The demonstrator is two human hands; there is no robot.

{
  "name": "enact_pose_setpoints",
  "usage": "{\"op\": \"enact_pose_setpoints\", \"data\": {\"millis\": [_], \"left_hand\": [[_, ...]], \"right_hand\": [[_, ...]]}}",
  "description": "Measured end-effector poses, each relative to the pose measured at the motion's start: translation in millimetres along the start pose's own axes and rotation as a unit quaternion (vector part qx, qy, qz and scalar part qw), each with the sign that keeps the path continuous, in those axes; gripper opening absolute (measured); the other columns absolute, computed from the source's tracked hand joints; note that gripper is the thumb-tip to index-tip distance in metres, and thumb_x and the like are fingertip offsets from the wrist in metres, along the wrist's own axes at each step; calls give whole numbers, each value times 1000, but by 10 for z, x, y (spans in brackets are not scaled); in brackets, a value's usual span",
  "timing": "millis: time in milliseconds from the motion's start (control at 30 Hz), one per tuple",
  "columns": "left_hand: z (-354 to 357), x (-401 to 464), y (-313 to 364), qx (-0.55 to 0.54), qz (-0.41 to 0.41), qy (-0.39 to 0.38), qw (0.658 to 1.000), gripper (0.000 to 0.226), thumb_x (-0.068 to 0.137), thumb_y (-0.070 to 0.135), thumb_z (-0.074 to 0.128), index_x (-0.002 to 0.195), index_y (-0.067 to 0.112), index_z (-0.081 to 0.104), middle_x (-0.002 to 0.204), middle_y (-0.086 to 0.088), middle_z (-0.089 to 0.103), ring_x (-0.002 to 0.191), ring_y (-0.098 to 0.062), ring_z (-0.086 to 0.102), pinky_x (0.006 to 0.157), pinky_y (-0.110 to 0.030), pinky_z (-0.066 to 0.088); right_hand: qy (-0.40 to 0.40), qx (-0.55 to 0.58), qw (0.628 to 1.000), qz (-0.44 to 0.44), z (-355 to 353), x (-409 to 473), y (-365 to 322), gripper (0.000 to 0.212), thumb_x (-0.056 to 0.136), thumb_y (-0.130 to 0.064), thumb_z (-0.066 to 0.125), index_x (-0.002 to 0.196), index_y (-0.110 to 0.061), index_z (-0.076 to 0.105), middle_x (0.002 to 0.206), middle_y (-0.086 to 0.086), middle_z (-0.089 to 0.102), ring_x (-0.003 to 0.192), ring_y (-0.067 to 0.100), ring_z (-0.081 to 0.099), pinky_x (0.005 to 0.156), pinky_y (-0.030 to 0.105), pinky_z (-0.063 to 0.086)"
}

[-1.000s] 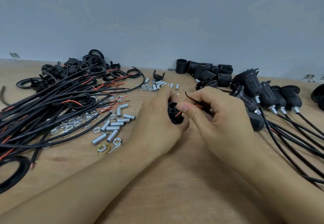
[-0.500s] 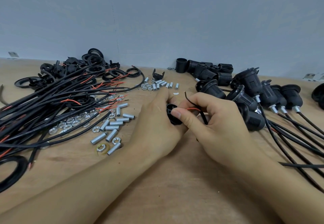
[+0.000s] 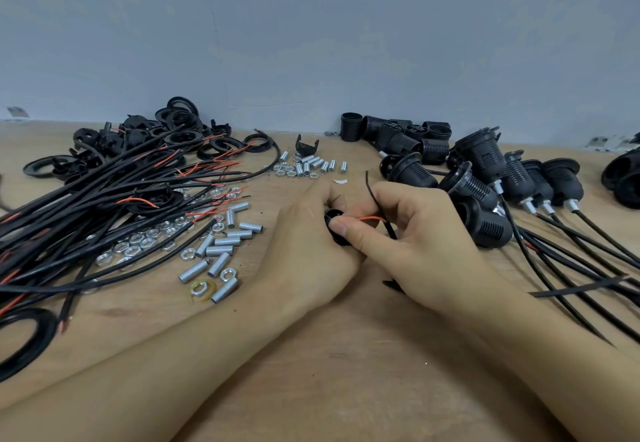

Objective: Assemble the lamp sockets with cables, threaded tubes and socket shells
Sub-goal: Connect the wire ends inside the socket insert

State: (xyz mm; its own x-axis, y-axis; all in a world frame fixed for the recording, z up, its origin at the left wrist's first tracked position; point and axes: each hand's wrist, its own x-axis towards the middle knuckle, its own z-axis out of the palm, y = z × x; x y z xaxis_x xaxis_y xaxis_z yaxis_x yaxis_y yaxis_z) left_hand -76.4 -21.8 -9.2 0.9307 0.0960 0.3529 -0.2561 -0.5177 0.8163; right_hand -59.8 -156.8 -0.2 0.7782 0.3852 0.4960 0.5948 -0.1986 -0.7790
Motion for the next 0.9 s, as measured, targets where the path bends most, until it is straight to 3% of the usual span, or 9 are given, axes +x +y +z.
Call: {"op": "enact_pose_setpoints", "data": {"millis": [100, 200, 267, 333, 400, 500, 633, 733, 900], "left_hand": [[-6, 13, -28, 0, 3, 7, 1000, 21, 71, 14, 71, 83, 18, 55, 76, 0, 68, 76, -23, 64, 66, -48, 52], [-13, 41, -62, 11, 5, 5, 1000, 22, 72, 11, 72, 83, 18, 54, 76, 3, 67, 76, -16, 63, 67, -42, 53], [-14, 58, -74, 9, 8, 8, 1000, 25, 70, 10, 75, 83, 19, 55, 71, 7, 65, 68, -6, 59, 59, -26, 49], [-11, 70, -74, 8, 7, 12, 1000, 27, 70, 12, 76, 85, 20, 55, 71, 8, 65, 67, -6, 59, 56, -23, 46], [-5, 76, -75, 9, 17, 22, 1000, 28, 72, 14, 77, 84, 22, 53, 69, 7, 64, 65, -6, 58, 55, -23, 45], [-6, 85, -66, 30, 62, 50, 996, 31, 76, 15, 76, 84, 26, 48, 71, 8, 61, 68, -8, 57, 58, -24, 44], [-18, 89, -50, 61, 120, 108, 985, 36, 74, 11, 77, 87, 20, 44, 73, 10, 56, 76, -8, 53, 62, -23, 42], [-30, 94, -57, 53, 115, 118, 985, 41, 76, 10, 76, 91, 24, 41, 78, 10, 57, 78, -10, 54, 62, -21, 41], [-41, 101, -58, 35, 127, 121, 984, 41, 75, 11, 76, 91, 25, 40, 76, 11, 54, 72, -8, 54, 56, -17, 40]], "right_hand": [[4, 15, 1000, -1, 14, -8, -5, 11, 84, -13, 75, 78, -5, 71, 75, 11, 68, 69, 28, 60, 65, 45, 51], [-19, 19, 1000, 4, -32, -13, -12, 18, 87, -23, 69, 82, -6, 73, 75, 11, 69, 67, 26, 60, 66, 46, 51], [-26, 41, 999, 17, -69, -10, -25, 30, 95, -29, 58, 84, -6, 73, 68, 1, 69, 55, 5, 58, 57, 23, 49], [-14, 55, 998, 27, -83, 6, -40, 35, 101, -25, 50, 85, -5, 74, 64, -9, 68, 53, -1, 58, 57, 10, 43], [7, 61, 997, 38, -71, 19, -43, 35, 98, -28, 49, 88, -7, 75, 66, -5, 66, 50, 2, 56, 52, 17, 45], [28, 73, 996, 41, -53, 28, -53, 31, 97, -26, 51, 98, -5, 74, 59, 1, 56, 43, 7, 46, 50, 40, 48], [55, 146, 986, 54, -15, 30, -73, 15, 95, -7, 58, 105, -14, 67, 56, 0, 56, 45, 13, 54, 39, 22, 39], [59, 147, 986, 46, 16, 10, -62, 10, 93, -2, 62, 92, -12, 62, 57, 0, 57, 44, 14, 55, 41, 14, 38], [55, 124, 990, 27, 22, -2, -81, 11, 89, -3, 67, 84, -13, 68, 53, 0, 57, 40, 7, 52, 42, 11, 38]]}}
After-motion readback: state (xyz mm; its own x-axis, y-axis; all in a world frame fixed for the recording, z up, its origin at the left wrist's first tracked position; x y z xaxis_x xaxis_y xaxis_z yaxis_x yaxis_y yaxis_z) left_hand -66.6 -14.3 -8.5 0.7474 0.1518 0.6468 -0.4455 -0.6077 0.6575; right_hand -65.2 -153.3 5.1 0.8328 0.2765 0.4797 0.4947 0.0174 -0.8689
